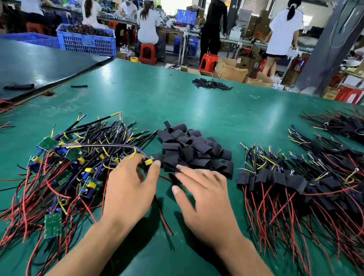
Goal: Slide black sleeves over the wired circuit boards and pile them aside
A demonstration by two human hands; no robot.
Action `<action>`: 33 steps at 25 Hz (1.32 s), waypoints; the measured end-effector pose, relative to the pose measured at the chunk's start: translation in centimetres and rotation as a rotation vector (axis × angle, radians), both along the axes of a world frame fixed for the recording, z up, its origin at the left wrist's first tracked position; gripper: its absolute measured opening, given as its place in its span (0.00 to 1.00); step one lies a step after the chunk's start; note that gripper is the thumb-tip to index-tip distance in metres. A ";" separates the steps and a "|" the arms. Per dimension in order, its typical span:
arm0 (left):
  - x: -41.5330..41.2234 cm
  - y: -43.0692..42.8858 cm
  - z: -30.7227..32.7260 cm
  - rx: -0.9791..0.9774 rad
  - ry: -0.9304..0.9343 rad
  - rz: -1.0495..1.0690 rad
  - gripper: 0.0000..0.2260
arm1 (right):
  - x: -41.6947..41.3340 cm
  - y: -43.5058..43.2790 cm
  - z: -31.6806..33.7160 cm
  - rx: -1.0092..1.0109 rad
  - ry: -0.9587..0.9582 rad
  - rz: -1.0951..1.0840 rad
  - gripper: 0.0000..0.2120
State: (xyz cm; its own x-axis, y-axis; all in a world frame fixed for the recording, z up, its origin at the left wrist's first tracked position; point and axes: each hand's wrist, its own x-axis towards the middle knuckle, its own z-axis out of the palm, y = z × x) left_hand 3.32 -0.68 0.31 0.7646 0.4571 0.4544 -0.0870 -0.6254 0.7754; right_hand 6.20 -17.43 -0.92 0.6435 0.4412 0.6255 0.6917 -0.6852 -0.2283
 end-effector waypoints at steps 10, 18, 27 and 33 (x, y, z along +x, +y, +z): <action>-0.5 -0.4 0.0 0.137 0.343 -0.233 0.06 | 0.4 -1.7 0.1 0.104 0.430 0.068 0.22; 0.2 0.5 0.1 -0.376 0.333 -0.269 0.16 | 0.4 -1.7 0.1 0.055 0.538 0.135 0.15; 0.0 0.5 1.1 -0.797 0.233 -0.445 0.03 | 0.5 -1.9 0.8 0.538 0.657 0.011 0.17; 0.4 0.5 1.2 -0.907 0.057 -0.266 0.04 | 1.5 -2.6 1.7 1.056 0.725 0.120 0.13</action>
State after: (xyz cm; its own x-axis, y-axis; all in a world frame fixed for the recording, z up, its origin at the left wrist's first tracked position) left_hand 3.76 -0.19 1.51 0.9045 0.4254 -0.0301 -0.0868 0.2527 0.9636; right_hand 7.71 -20.04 0.75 0.9727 0.0272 0.2305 0.2260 0.1142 -0.9674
